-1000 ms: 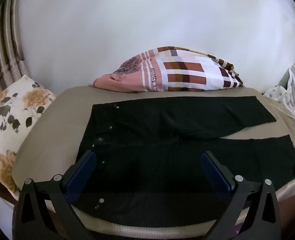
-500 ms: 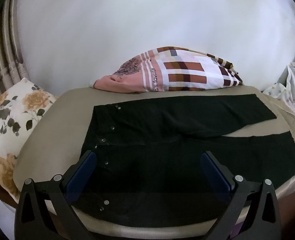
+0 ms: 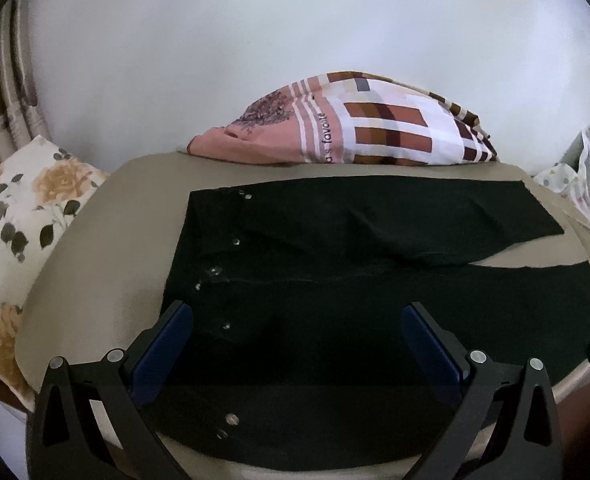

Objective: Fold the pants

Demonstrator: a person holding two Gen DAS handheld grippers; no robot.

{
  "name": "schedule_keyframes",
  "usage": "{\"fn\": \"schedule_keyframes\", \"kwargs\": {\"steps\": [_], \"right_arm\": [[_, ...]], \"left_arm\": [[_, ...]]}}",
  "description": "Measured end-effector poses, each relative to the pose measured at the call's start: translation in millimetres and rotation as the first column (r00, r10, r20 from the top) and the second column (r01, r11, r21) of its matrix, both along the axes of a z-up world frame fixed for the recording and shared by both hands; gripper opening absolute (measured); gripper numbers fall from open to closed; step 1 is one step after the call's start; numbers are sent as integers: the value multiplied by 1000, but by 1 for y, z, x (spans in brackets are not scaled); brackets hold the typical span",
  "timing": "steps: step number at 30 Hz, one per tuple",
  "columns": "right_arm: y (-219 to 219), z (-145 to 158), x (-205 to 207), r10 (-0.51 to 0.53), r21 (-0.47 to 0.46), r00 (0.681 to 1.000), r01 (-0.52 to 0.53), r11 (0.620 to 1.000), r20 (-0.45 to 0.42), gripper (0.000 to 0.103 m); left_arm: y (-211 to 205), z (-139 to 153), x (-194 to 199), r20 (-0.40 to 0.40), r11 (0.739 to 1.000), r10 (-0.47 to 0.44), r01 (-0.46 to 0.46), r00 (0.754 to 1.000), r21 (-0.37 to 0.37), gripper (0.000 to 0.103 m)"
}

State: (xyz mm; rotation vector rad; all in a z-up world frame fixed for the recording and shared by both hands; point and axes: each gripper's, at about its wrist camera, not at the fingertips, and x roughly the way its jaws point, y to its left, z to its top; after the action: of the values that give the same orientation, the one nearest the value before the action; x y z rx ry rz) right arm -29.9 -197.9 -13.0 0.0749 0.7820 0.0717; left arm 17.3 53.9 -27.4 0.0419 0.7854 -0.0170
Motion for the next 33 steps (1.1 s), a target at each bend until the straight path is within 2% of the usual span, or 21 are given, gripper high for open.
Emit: {"fn": "schedule_keyframes", "kwargs": {"steps": [3,8,13,17,20,26,33], "right_arm": [[3,-4,7,0,2,1000,0,1000,-15,103],[5,-8,17,1,-10,1000,-2,1000,-29,103],[4,-12,28,0,-5,999,0,1000,-45,103],[5,-15,35,-1,-4,999,1,1000,-53,103],[5,-19,39,0,-5,998,0,1000,-63,103],[5,-27,47,-1,-8,996,1,1000,-89,103],[7,-31,59,0,-13,994,-1,1000,-106,103]], "left_arm": [[15,-3,9,15,1000,-2,3,1000,-24,103],[42,-1,21,80,996,87,-84,993,-37,103],[63,-5,46,22,996,80,-79,997,-44,103],[68,-9,67,-15,996,69,-68,998,50,103],[78,-14,86,-42,995,80,-78,996,64,103],[108,-22,121,-67,992,122,-119,990,49,103],[143,-38,165,-99,998,67,-65,993,20,103]]}}
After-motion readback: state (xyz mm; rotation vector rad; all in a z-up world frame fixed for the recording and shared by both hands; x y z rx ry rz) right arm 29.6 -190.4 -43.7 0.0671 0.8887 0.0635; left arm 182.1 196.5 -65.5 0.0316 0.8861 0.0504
